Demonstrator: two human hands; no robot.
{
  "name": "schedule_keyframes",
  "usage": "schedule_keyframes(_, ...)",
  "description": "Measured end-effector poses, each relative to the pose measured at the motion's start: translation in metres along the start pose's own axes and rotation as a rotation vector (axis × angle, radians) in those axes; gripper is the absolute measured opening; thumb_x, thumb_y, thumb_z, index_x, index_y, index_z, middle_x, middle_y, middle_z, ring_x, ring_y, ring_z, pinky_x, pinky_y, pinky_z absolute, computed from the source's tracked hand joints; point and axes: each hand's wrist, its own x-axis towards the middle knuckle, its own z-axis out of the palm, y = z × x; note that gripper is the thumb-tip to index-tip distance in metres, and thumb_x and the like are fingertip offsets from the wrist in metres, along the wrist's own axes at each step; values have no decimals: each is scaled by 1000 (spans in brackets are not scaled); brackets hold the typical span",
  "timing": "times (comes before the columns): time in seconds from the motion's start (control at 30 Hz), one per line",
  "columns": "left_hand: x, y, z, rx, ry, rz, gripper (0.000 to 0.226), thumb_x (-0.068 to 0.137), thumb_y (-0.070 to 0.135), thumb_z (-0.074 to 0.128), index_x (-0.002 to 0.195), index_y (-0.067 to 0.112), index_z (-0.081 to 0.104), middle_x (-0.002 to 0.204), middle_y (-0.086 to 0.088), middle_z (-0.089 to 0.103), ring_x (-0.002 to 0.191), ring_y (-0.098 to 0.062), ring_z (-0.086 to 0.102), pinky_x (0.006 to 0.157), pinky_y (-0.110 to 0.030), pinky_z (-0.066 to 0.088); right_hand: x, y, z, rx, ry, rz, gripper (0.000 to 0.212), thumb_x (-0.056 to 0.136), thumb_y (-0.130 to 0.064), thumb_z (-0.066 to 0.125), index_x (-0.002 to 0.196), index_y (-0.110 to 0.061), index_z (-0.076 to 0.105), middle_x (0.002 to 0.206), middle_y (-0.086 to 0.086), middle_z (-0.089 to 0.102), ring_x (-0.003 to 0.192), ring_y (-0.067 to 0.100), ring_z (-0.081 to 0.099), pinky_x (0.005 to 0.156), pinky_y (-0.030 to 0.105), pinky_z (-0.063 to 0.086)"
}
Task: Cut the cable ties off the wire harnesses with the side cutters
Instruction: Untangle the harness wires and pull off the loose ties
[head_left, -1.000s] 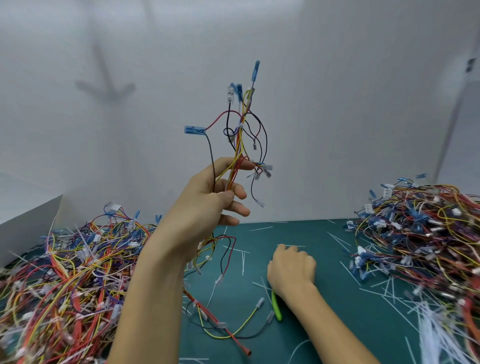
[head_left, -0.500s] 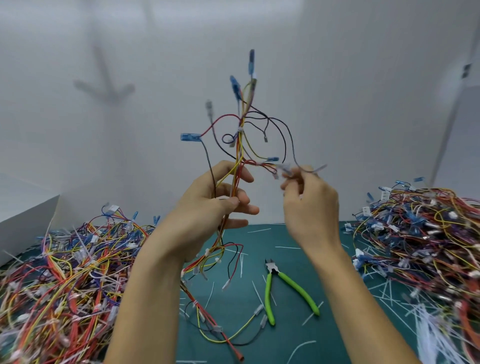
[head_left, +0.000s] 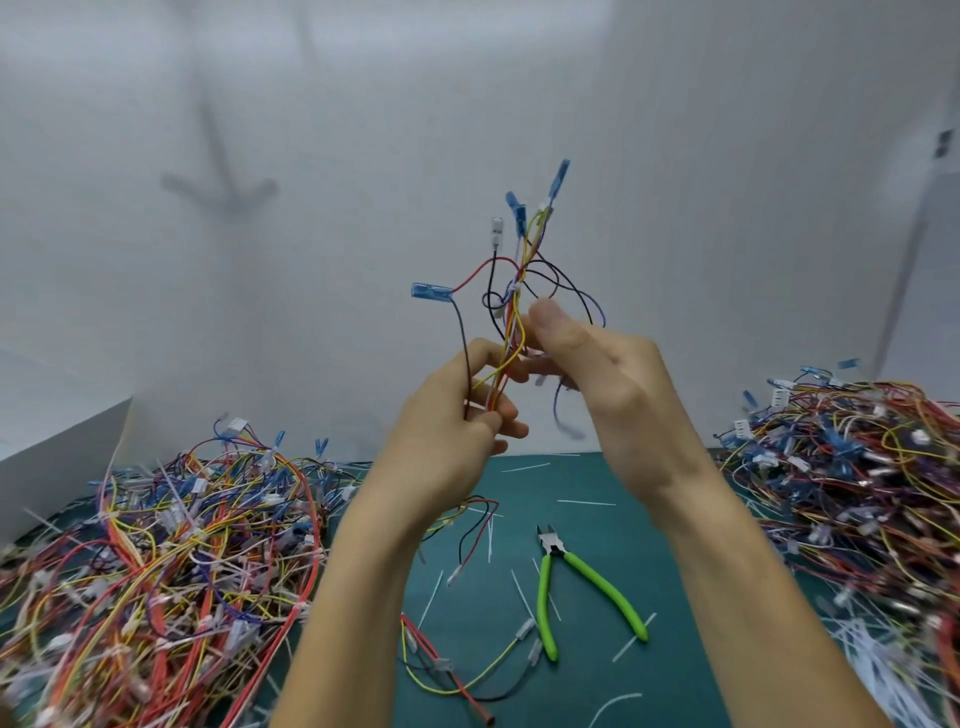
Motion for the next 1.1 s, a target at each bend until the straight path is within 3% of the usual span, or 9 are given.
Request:
schedule_keyframes(0.07,0,0,2,105,-11,41,47,90,-10,45,101,34,57,88,-4,62,83,-8,71,88,-44,56,2,1,-2,37,-14,38,74,80,-72,53,95,0,68,92,29,65,90,42,62,83,56,49)
schedule_keyframes(0.13,0,1,4,207,-27,85,46,89,-5,51,103,39,55,89,1,63,84,-7,69,86,-40,55,6,6,-4,89,53,49,42,85,-51,69,94,-10,75,82,13,73,79,25,71,66,29,54)
schedule_keyframes(0.2,0,2,6,298,-44,133,48,90,1,57,106,46,50,92,6,62,88,-9,66,85,-37,55,8,12,-6,105,143,51,12,83,-25,79,93,-18,76,81,-2,77,77,12,73,69,16,53)
schedule_keyframes(0.3,1,1,9,372,-82,194,47,89,18,66,111,55,47,108,9,59,105,-6,56,95,-34,49,8,17,-10,153,206,54,12,82,-8,78,88,-18,75,81,2,77,74,15,73,71,19,56)
schedule_keyframes(0.43,0,5,0,60,-141,163,24,80,51,69,103,46,63,108,20,68,106,5,60,93,-21,47,10,14,-16,225,150,53,18,91,-3,65,89,-20,72,80,-5,76,78,9,72,69,16,52)
schedule_keyframes(0.57,4,3,-12,-124,150,95,52,71,72,58,93,26,67,95,6,72,95,-10,68,91,-37,55,10,10,-17,402,90,99,22,100,-7,52,89,-18,68,79,-2,74,78,21,75,73,28,58)
schedule_keyframes(0.73,3,3,-15,-134,213,37,65,66,59,66,124,30,58,119,12,65,103,2,64,86,-21,52,10,10,-15,556,-15,143,19,100,-11,50,93,-15,67,83,0,74,76,22,74,73,28,58)
schedule_keyframes(0.93,-1,13,-10,-511,303,106,13,87,23,68,97,18,72,86,-3,77,73,-15,72,67,-23,58,9,13,-10,512,-35,191,13,92,-20,58,91,-19,71,88,0,76,75,18,74,80,33,52)
schedule_keyframes(1.1,-3,17,-12,-571,308,96,7,86,13,68,91,12,73,80,-5,76,64,-17,71,58,-23,57,8,12,-9,367,81,175,15,93,-17,63,85,-21,75,89,-6,78,86,3,69,77,18,48)
